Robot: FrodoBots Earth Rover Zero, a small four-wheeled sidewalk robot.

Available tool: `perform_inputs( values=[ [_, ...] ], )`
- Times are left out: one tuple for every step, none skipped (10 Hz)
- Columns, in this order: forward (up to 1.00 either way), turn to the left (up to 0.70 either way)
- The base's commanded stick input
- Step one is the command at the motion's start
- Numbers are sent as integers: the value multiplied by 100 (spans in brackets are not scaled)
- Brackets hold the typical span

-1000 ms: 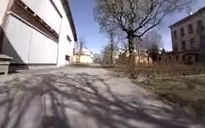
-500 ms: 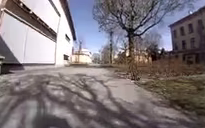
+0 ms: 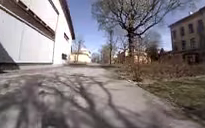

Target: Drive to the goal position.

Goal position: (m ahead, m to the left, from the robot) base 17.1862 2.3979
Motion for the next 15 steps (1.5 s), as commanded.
perform_inputs(
  values=[
    [85,0],
    [85,0],
    [85,0],
    [85,0],
    [85,0],
    [85,0],
    [85,0],
    [85,0],
    [85,0],
    [85,0],
    [85,0],
    [85,0],
    [85,0],
    [85,0],
    [85,0]
  ],
)
